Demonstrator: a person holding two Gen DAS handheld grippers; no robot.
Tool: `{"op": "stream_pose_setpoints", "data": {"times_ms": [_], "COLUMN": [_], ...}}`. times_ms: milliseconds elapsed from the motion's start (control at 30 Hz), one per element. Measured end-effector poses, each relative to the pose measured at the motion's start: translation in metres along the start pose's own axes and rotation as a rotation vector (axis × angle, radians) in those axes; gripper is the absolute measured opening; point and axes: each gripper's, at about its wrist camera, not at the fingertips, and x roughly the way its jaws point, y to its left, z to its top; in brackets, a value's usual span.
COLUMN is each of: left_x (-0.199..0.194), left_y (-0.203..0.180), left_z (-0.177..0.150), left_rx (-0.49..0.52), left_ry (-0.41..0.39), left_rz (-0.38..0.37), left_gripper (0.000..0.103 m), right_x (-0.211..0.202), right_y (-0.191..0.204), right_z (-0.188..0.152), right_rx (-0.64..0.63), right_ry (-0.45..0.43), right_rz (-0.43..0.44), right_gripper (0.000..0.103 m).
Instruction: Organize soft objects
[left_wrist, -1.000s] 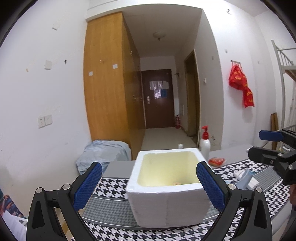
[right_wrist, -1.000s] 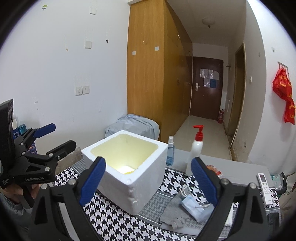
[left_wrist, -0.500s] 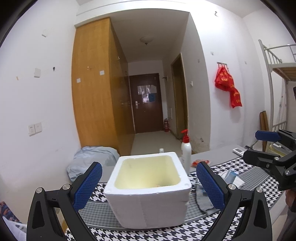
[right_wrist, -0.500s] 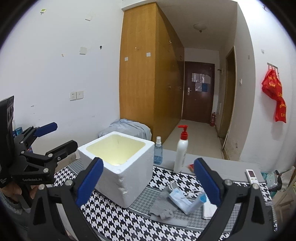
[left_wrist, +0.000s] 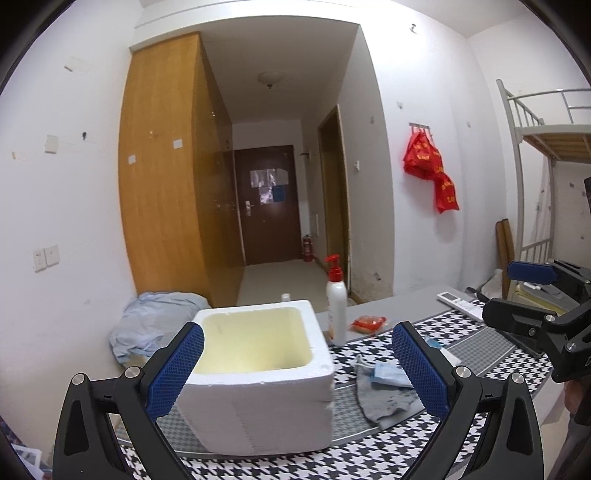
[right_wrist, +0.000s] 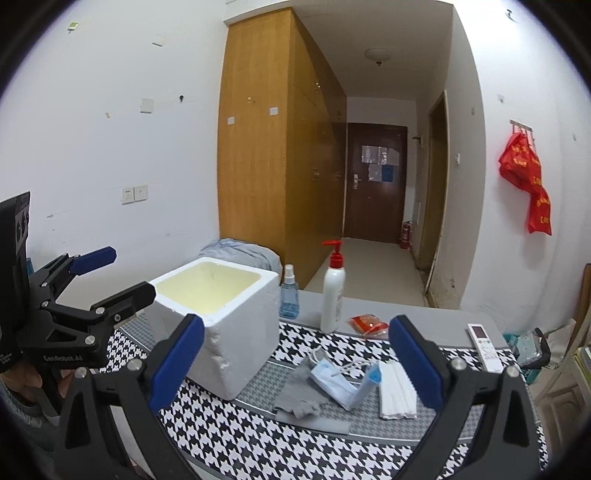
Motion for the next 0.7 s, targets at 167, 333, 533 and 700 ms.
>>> {"op": "stream_pose_setpoints", "data": {"times_ms": [167,333,533,700], "left_x": [0.002,0.003,0.003,0.007], "left_y": [-0.012,-0.02,-0.032,-0.042], "left_z": [-0.001,-0.003,-0.007,-0.011], "left_rx": [0.013,0.018,0.034,0.038], "left_ry": [0.009,0.007,0.007,0.019], "left_rz": [-0.036,-0.069,-0.104,-0.134], "left_gripper": [0.102,0.102,0.102,0.102], "right_x": [-0.006,-0.011,-0.017,-0.019], "right_y": [-0.009,-0.018,-0.027,-0.035], "right_z": [-0.006,-0.01,-0.017,-0.023], "right_rx": [0.018,0.038,0.059,0.073], "right_ry": [0.001,0.0,-0.001,0.006], "right_rz": [-0.032,-0.049,-0.067,-0.099], "right_gripper": [0.102,0.102,0.102,0.102]}}
